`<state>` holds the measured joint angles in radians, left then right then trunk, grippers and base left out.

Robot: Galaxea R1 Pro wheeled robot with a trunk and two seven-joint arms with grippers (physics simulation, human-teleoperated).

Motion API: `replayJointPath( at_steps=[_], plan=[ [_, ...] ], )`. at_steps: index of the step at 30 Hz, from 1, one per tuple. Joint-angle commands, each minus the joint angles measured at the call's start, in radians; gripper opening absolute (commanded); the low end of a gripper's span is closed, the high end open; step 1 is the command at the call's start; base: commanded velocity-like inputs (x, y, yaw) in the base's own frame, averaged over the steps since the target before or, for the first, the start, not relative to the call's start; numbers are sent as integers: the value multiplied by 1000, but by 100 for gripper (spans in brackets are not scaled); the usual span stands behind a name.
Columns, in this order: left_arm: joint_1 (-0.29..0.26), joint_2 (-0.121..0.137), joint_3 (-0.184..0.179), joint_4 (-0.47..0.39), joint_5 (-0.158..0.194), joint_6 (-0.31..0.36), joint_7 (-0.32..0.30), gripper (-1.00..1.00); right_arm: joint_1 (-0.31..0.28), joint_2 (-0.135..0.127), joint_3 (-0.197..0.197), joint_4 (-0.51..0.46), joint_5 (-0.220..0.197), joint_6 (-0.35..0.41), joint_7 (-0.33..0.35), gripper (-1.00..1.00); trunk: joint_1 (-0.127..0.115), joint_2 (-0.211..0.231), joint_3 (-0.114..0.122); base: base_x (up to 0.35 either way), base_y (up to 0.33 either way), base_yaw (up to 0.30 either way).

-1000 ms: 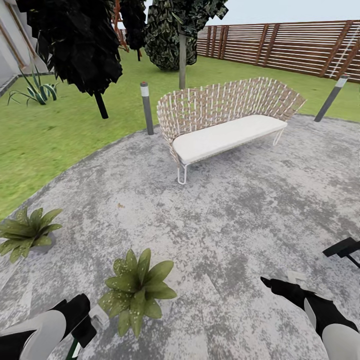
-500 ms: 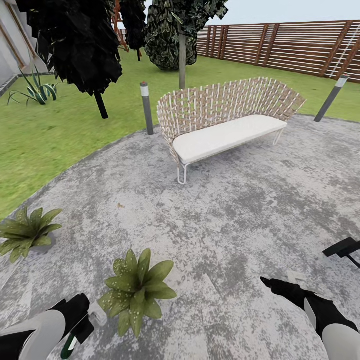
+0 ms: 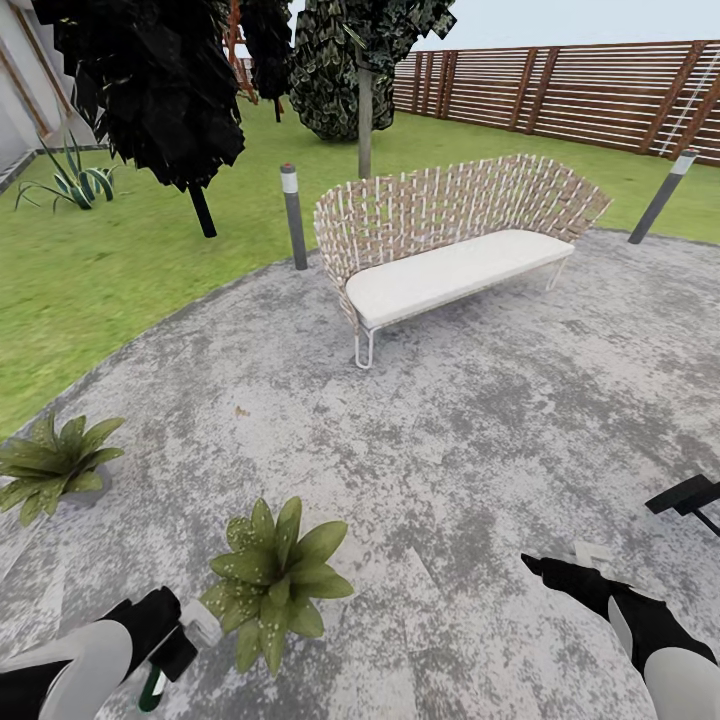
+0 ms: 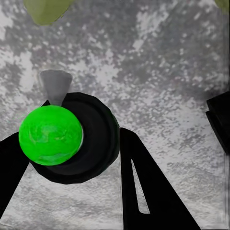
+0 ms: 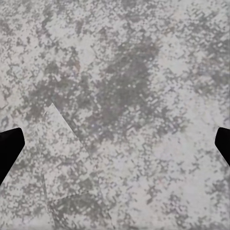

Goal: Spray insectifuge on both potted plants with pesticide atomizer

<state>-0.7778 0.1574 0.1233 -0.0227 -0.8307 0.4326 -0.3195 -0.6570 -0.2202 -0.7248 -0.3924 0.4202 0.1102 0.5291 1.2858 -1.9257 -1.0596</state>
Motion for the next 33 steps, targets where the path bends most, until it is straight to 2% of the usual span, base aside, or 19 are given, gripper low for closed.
replayJointPath(
  at_steps=[1,3,6,7,8,9,16,18,19,22,33],
  plan=[
    [0,-1,7,-2,-10,5,-12,-100,-1,1,-8,-2,5,6,8,100,0,0,-1,0,0,0],
    [0,-2,7,-1,-10,6,-53,-100,0,1,-8,-2,5,6,8,100,0,0,-1,0,0,0],
    [0,-3,5,-2,-11,6,-190,-100,0,1,-8,-2,5,6,8,100,0,0,-1,0,0,0],
    [0,-3,5,-3,-11,6,-216,-100,0,1,-8,-2,5,6,8,100,0,0,-1,0,0,0],
    [0,-6,5,-3,-11,6,-233,-100,0,1,-8,-2,5,6,8,100,0,0,-1,0,0,0],
    [0,-22,4,-2,-12,6,-253,-100,-1,1,-8,-2,5,6,8,100,0,0,-1,0,0,0],
    [0,-38,4,-4,-13,4,-254,-100,0,1,-8,-2,5,6,8,100,0,0,-1,0,0,0],
    [0,-63,4,-6,-12,3,-252,-100,-1,1,-8,-2,5,6,8,100,0,0,-1,0,0,0],
    [0,-85,3,-11,-12,5,-250,-100,0,1,-8,-2,5,6,8,100,0,0,-1,0,0,0],
    [0,-110,4,-22,-12,7,-241,-100,0,1,-8,-2,5,6,8,100,0,0,-1,0,0,0],
    [0,-132,5,-20,-11,7,-233,-100,0,1,-8,-2,5,6,8,100,0,0,-2,0,0,40]
  ],
)
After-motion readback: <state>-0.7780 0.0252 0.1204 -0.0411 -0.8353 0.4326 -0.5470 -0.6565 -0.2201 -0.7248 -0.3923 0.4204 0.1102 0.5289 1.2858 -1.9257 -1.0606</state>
